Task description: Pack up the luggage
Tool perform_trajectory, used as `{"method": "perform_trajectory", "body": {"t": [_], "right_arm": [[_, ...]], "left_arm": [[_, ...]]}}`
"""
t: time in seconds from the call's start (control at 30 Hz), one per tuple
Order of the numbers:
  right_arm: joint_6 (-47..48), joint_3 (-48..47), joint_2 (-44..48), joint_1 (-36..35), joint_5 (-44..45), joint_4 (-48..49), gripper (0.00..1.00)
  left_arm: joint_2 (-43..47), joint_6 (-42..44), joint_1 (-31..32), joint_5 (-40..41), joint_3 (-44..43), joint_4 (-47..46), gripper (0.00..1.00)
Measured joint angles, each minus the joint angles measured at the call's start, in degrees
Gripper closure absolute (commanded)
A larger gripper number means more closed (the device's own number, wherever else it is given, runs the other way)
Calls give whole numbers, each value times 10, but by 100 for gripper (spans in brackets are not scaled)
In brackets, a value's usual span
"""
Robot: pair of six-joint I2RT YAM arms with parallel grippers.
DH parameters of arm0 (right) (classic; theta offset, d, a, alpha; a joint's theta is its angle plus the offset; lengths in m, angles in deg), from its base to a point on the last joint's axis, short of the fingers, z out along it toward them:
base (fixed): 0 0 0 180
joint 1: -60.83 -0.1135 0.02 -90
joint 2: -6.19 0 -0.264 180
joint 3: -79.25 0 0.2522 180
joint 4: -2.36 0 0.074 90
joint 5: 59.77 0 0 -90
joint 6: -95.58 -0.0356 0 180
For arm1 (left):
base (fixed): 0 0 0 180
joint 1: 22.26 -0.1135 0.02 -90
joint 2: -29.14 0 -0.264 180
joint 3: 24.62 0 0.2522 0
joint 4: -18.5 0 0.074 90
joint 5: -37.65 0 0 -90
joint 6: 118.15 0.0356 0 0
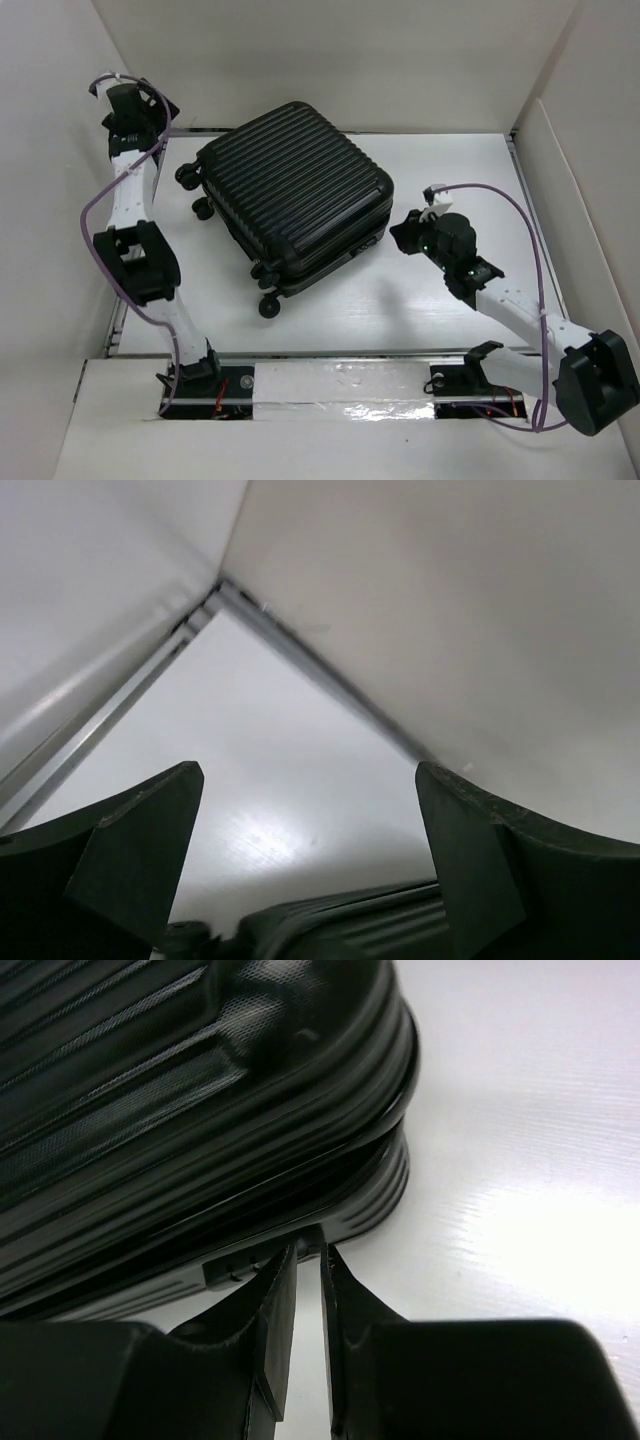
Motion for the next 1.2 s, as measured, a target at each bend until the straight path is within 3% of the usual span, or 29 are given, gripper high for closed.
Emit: {"method": "perform_trajectory", "body": {"t": [0.4, 0.63, 0.8, 0.97, 1.2], "right_arm": [[-9, 0, -49, -63, 55, 0, 81], [-15, -17, -128, -70, 72, 12, 80], [-1, -76, -166, -65, 80, 4, 80], [13, -128, -218, -31, 57, -3, 80], [52, -279, -342, 17, 33, -50, 80]], "left_arm": [[-278, 95, 7, -145, -243, 161, 16], [-313, 108, 33, -217, -254, 163, 17], [-259, 74, 46, -221, -73, 40, 20], [-151, -7, 26, -203, 132, -90, 21], [68, -124, 21, -88, 446, -232, 21]]}}
